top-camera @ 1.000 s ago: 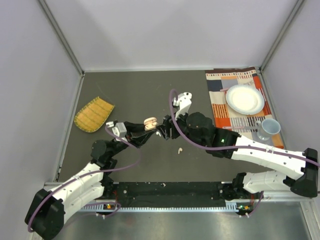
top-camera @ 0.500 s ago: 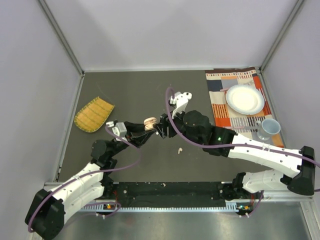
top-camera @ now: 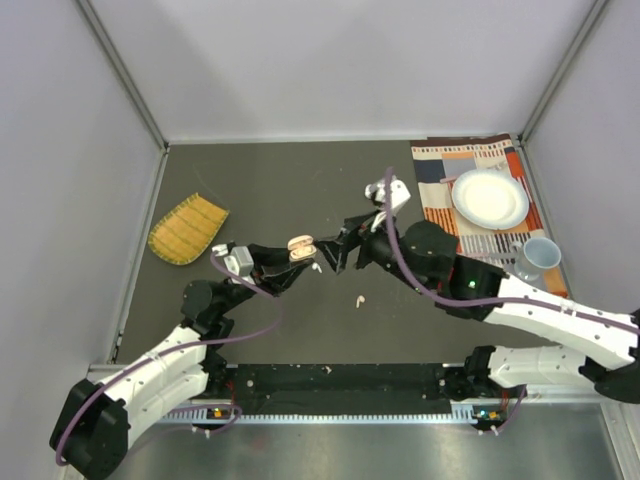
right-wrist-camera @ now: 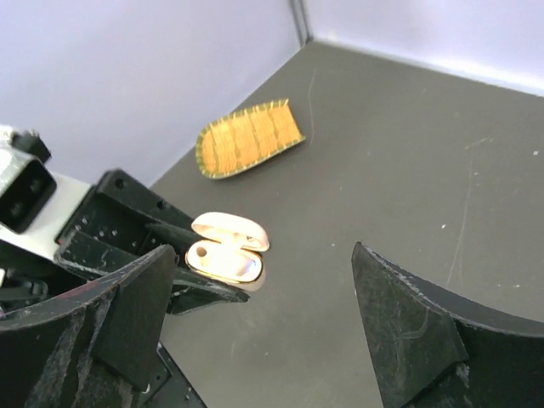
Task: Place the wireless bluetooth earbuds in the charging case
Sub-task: Adjust the right earbud in the right side groove of the charging case, then pick up the left earbud from the center of the board.
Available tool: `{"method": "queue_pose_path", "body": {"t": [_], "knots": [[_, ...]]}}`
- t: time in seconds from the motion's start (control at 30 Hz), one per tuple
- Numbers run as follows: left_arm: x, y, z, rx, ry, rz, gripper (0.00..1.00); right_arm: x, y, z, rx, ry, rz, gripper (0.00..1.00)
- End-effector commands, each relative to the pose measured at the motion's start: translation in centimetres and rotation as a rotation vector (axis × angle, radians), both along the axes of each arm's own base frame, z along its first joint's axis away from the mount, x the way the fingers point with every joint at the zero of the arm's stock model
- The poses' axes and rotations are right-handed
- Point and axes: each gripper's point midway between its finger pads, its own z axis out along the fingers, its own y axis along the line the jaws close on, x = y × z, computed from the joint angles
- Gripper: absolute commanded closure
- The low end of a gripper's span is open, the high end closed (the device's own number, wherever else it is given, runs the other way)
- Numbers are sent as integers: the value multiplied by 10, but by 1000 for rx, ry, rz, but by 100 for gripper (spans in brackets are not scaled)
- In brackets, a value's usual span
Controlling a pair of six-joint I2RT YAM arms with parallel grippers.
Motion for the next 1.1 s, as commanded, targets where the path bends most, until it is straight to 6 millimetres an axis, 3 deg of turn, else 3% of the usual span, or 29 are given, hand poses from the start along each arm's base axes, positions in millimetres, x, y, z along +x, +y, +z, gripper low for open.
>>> {"method": "queue_pose_path", "body": {"t": [0.0, 0.03, 0.1, 0.13, 0.17, 0.3, 0.4, 0.53, 0.73, 0.9, 1.07], "knots": [[-4, 4, 18, -29, -82, 15, 100, 18, -38, 30, 117, 29, -207, 15], [-3, 4, 18, -31, -79, 23, 100, 29, -58, 12, 64, 73, -328, 18], [-2, 6, 19, -33, -90, 34, 100, 39, -79, -4, 111, 212, -456, 17], [-2, 7, 20, -35, -94, 41, 100, 37, -83, -25, 73, 291, -448, 19], [-1, 8, 20, -35, -92, 48, 100, 53, -97, -37, 87, 347, -495, 19], [-2, 11, 22, -36, -107, 66, 100, 59, -97, -114, 88, 653, -494, 19], [-3, 14, 23, -33, -111, 78, 100, 55, -91, -152, 43, 773, -507, 19], [-4, 16, 22, -34, -109, 84, 100, 48, -83, -190, 26, 918, -551, 20], [-6, 19, 18, -37, -96, 91, 100, 46, -78, -233, -52, 1065, -643, 19], [-3, 22, 17, -34, -93, 121, 100, 46, -65, -250, -142, 1119, -607, 20], [-1, 24, 17, -35, -86, 136, 100, 45, -70, -260, -174, 1127, -675, 22]]}}
